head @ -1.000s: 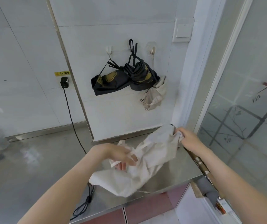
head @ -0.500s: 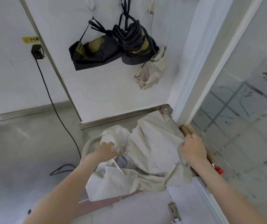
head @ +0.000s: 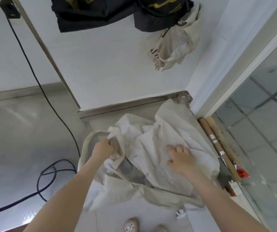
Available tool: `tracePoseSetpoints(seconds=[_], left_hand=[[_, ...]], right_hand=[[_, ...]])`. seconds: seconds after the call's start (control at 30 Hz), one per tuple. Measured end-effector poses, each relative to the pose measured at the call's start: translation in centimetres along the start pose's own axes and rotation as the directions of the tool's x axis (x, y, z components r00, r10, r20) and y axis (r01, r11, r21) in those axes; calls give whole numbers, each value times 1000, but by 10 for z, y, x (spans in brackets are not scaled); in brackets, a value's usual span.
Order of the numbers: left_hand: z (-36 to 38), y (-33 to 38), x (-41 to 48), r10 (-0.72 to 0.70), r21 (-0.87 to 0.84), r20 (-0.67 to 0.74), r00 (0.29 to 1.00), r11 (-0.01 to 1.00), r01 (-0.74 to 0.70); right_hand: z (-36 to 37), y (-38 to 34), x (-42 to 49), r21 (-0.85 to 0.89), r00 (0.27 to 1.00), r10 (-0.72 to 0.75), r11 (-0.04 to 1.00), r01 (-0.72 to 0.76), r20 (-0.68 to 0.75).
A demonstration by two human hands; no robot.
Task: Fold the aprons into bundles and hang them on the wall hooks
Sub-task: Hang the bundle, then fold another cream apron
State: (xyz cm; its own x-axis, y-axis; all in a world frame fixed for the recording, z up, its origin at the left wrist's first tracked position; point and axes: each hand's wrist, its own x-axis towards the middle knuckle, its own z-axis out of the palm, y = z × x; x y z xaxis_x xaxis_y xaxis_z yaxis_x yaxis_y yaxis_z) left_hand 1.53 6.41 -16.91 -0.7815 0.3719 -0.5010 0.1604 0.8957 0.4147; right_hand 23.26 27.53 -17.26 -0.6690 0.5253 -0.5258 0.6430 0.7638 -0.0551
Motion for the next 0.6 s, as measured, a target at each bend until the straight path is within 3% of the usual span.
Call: tracePoseSetpoints(seconds=[0.1, 0.17, 0.27, 0.33, 0.4, 0.5, 0.6], left_hand=[[-16, -16, 3, 15, -121, -30, 999, 993, -18], [-28, -26, 4, 7, -41, -36, 999, 999, -9], [-40, -42, 6, -73, 29, -68, 995, 997, 76], [-45, -60, 8, -111, 70, -116, 987, 990, 120], [-49, -80, 9, -170, 86, -135, 976, 979, 183], [-61, -107, 12, -232, 145, -163, 959, 956, 256], [-78, -150, 15, -338, 127, -193, 921, 922, 365]], right_hand=[[-1, 3, 0, 16, 994, 106, 994, -106, -4], [-8, -2, 3, 3, 990, 134, 991, -134, -54], [-17, -28, 9, 157, 980, -34, 985, 65, -195], [-23, -57, 11, 286, 970, -193, 930, 230, -150], [-22, -85, 14, 282, 966, -249, 924, 257, -67], [-10, -110, 22, 129, 969, -238, 961, 245, -65], [0, -129, 35, 214, 980, -195, 957, 198, -36]])
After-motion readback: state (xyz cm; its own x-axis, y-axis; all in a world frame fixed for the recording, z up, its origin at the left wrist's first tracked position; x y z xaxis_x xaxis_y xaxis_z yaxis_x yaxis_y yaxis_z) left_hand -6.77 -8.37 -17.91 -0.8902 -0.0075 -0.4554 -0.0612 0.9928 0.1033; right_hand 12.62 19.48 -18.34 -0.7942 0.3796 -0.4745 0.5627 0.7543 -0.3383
